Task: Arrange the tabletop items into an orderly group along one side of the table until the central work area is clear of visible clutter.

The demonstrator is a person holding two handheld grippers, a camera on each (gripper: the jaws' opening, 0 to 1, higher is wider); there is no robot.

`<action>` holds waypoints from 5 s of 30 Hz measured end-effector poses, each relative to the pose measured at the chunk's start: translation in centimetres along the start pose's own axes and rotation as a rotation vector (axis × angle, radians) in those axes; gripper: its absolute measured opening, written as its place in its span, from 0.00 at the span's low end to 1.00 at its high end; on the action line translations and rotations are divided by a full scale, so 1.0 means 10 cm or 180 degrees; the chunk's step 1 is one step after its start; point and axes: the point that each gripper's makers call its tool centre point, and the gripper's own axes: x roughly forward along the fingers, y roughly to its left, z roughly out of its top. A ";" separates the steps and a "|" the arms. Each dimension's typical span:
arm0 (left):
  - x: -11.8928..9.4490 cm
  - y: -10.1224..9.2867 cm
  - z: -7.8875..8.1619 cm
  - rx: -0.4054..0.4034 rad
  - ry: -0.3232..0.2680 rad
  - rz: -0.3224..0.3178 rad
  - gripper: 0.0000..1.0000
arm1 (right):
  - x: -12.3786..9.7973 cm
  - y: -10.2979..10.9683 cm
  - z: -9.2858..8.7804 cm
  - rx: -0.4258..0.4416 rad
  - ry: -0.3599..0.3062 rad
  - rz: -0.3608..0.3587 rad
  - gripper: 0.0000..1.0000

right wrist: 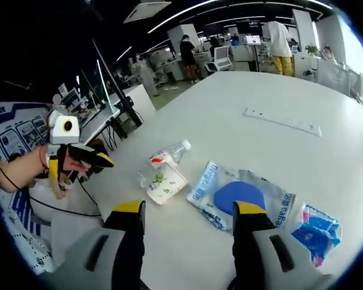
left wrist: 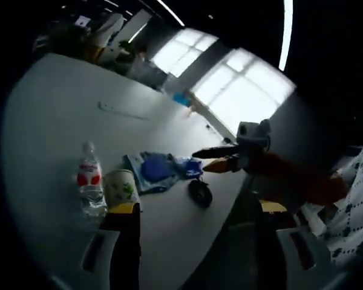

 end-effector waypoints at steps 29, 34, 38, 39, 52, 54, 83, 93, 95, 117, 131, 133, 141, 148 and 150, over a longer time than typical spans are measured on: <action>-0.53 0.44 -0.13 0.0559 0.0055 0.0626 0.74 | 0.66 0.30 0.34 0.0057 0.0017 0.0330 0.55; -0.57 0.47 -0.16 0.0537 0.0049 0.0670 0.73 | 0.81 0.38 0.43 0.0065 0.0024 0.0395 0.54; -0.59 0.49 -0.16 0.0507 0.0013 0.0679 0.72 | 0.91 0.42 0.50 0.0154 0.0005 0.0462 0.54; -0.59 0.49 -0.17 0.0503 0.0019 0.0683 0.72 | 0.94 0.42 0.51 0.0195 0.0004 0.0475 0.53; -0.61 0.53 -0.19 0.0443 -0.0043 0.0713 0.71 | 1.27 0.45 0.60 0.0290 0.0097 0.0538 0.52; -0.61 0.53 -0.20 0.0430 -0.0050 0.0707 0.70 | 1.33 0.45 0.59 0.0293 0.0117 0.0531 0.53; -0.60 0.64 -0.21 0.0326 -0.0180 0.0674 0.66 | 1.97 0.22 0.52 0.1339 0.0309 0.0226 0.48; -0.62 0.66 -0.26 0.0280 -0.0211 0.0656 0.64 | 2.09 0.17 0.52 0.1603 0.0294 0.0041 0.42; -0.64 0.66 -0.27 0.0265 -0.0224 0.0652 0.64 | 2.10 0.18 0.50 0.1651 0.0312 0.0066 0.41; -0.67 0.74 -0.30 0.0189 -0.0251 0.0635 0.62 | 2.37 0.28 0.51 0.2006 0.0263 0.0214 0.34; -0.68 0.81 -0.36 0.0133 -0.0227 0.0654 0.61 | 2.47 0.33 0.49 0.2236 0.0145 0.0375 0.26; -0.67 0.81 -0.37 0.0126 -0.0228 0.0653 0.61 | 2.48 0.32 0.49 0.2259 0.0146 0.0390 0.26; -0.64 0.84 -0.37 0.0127 -0.0207 0.0662 0.61 | 2.49 0.31 0.50 0.2304 0.0110 0.0439 0.24; -0.62 0.85 -0.37 0.0105 -0.0209 0.0659 0.60 | 2.47 0.30 0.50 0.2344 0.0101 0.0432 0.23; -0.62 0.85 -0.37 0.0109 -0.0211 0.0656 0.60 | 2.48 0.30 0.51 0.2329 0.0087 0.0431 0.23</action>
